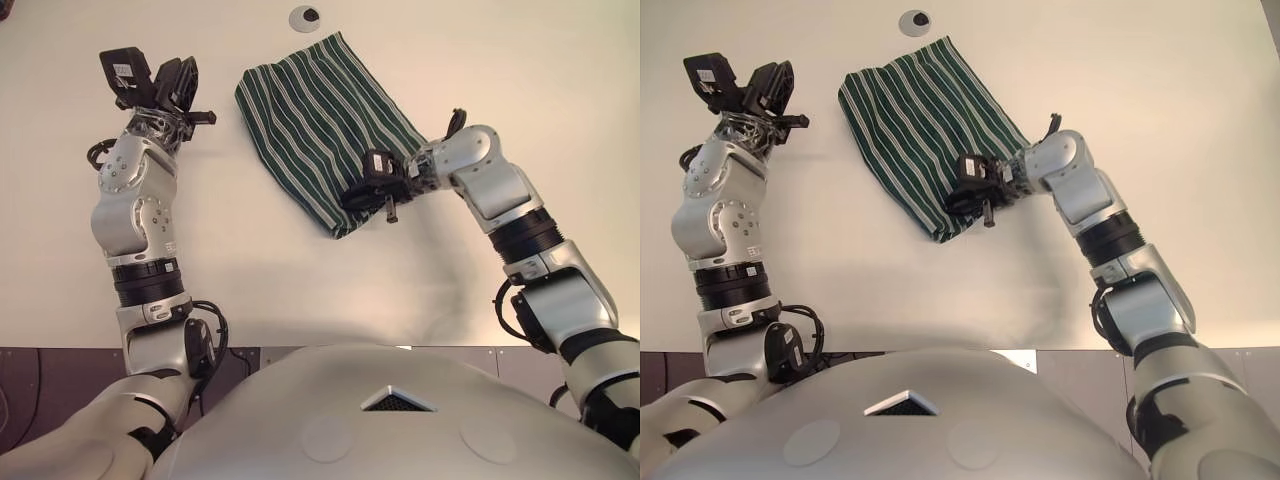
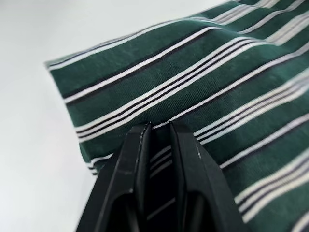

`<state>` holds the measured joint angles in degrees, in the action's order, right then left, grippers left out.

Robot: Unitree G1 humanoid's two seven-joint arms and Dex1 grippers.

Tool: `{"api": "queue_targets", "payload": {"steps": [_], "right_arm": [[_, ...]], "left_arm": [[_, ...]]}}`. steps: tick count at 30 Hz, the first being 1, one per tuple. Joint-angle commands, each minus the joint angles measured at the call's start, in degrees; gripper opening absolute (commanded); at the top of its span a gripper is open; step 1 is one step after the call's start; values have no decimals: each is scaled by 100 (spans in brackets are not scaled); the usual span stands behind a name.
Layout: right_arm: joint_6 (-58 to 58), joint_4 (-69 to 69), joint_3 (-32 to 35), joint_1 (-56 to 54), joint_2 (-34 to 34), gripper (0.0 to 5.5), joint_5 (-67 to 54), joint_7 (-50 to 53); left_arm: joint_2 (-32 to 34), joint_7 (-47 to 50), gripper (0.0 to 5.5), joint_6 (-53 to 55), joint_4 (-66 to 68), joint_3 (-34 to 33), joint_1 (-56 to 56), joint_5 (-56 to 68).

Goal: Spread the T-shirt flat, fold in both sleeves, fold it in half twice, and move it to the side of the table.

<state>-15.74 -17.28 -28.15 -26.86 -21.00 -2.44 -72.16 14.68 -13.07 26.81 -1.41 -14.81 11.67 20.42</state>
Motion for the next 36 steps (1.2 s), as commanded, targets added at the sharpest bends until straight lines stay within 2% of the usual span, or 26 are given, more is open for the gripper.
{"api": "queue_targets", "payload": {"steps": [1, 4, 6, 10, 13, 16, 20, 22, 28, 36], "right_arm": [[-911, 610, 186, 319, 564, 69, -584, 362], [-1927, 1141, 834, 448, 1202, 69, -1460, 944], [-2530, 1505, 1335, 370, 1275, 69, -2004, 1188], [-3041, 1779, 2100, -54, 324, 69, -2464, 966], [-2746, 1326, 2314, -306, -281, 69, -2321, 850], [-2576, 1027, 2455, -424, -397, 69, -2306, 987], [-2350, 860, 2415, -365, -290, 69, -2236, 1224], [-2278, 826, 2393, -339, -281, 69, -2223, 1269], [-1975, 1071, 2178, 52, -529, 69, -2010, 1135], [-1252, 1391, 1599, 667, -1073, 69, -1498, 647]], "left_arm": [[-39, 6, 104, 124, -164, 8, -95, 76], [16, -193, 104, 233, -430, 167, -273, 148], [116, -440, 104, 393, -762, 325, -500, 262], [444, -1060, 104, 991, -2016, 833, -1027, 690], [642, -1319, 104, 1380, -2660, 1720, -1393, 656], [885, -1587, 104, 1379, -2771, 2536, -1961, 435], [1634, -1933, 104, 1072, -2524, 3278, -2632, -222], [1869, -2020, 104, 866, -2282, 3339, -2802, -449], [2621, -2484, 104, 228, -2078, 2970, -3296, -613], [3824, -3432, 104, -115, -2486, 1854, -3672, -411]]}}
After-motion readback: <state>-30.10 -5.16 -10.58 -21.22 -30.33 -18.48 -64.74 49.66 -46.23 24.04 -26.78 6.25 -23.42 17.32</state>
